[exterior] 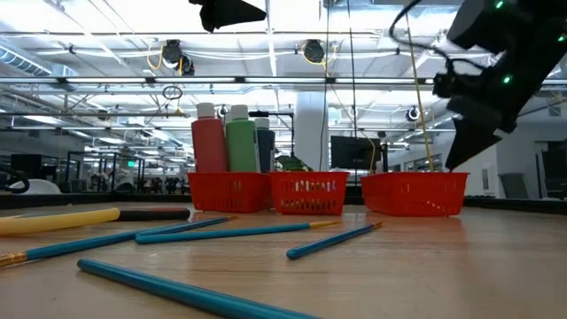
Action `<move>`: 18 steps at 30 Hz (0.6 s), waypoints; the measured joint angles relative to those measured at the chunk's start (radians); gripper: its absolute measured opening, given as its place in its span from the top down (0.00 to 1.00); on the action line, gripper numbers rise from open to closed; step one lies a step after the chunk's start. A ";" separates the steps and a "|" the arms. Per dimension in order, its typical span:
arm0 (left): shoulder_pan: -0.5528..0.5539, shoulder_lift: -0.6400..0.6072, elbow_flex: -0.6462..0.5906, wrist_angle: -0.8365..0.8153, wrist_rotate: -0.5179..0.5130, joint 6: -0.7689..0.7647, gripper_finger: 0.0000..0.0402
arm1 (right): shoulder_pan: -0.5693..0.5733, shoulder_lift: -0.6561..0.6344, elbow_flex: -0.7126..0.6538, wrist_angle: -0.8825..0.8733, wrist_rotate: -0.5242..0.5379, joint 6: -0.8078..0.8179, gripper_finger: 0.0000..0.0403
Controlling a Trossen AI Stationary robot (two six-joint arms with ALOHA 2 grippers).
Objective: Pick & Place Paint Supplies
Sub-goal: Put the black scissors into the middle red bin
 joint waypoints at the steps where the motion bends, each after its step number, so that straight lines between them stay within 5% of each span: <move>1: 0.000 0.000 0.000 0.000 0.000 0.000 0.09 | 0.016 -0.022 0.000 0.000 0.001 0.000 1.00; 8: 0.000 0.000 0.000 0.000 0.000 0.000 0.09 | 0.130 -0.167 0.000 0.043 0.069 -0.057 1.00; 18: 0.000 0.000 0.000 0.070 0.000 -0.054 0.09 | 0.243 -0.223 -0.014 0.536 0.128 -0.558 1.00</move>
